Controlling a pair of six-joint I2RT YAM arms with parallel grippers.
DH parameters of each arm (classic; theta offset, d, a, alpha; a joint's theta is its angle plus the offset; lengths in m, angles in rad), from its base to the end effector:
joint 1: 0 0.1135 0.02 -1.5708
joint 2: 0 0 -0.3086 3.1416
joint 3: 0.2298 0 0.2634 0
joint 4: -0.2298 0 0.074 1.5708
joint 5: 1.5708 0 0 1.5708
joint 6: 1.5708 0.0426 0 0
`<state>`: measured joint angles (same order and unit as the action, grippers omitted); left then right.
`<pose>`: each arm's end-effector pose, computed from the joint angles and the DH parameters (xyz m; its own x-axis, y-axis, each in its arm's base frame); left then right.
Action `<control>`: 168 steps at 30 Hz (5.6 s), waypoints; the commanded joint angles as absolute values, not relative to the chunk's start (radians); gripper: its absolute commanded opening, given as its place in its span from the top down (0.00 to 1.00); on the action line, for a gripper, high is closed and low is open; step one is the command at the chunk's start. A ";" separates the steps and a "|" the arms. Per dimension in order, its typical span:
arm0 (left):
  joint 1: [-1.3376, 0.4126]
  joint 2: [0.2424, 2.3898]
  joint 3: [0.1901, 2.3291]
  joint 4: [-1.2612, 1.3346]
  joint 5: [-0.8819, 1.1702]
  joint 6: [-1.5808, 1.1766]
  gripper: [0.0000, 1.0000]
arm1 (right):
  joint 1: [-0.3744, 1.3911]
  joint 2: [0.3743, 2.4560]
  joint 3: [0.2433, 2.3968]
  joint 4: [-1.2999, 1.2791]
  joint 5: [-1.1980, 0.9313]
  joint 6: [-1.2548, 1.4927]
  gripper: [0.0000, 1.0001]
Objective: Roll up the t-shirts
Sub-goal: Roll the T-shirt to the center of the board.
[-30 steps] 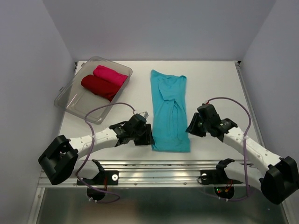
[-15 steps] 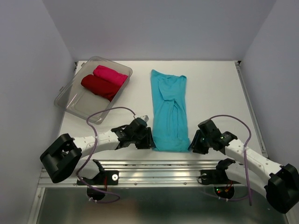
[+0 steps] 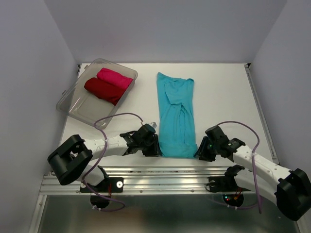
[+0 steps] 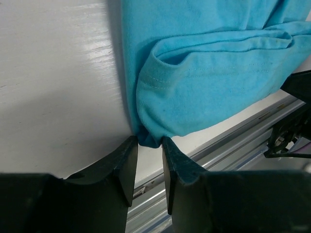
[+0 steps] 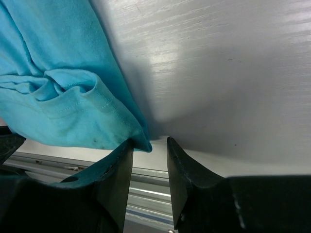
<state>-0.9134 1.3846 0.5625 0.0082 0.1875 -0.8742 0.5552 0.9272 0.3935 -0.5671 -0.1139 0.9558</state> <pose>0.1532 -0.2114 0.1855 -0.9415 -0.0135 -0.3366 0.2085 0.7616 -0.6136 0.1154 0.0773 0.1778 -0.9006 0.3963 -0.1785 0.2915 0.8553 0.4284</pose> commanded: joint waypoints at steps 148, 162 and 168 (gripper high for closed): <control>-0.689 1.511 1.019 -0.130 0.101 -0.554 0.97 | 0.563 1.264 0.808 -0.535 0.266 0.804 0.93; -0.692 1.454 0.825 -0.022 0.232 -0.617 0.86 | 0.563 1.333 0.789 -0.405 0.089 0.773 0.91; -0.692 1.563 0.808 0.052 0.239 -0.611 0.89 | 0.563 1.445 0.742 -0.371 0.158 0.793 0.91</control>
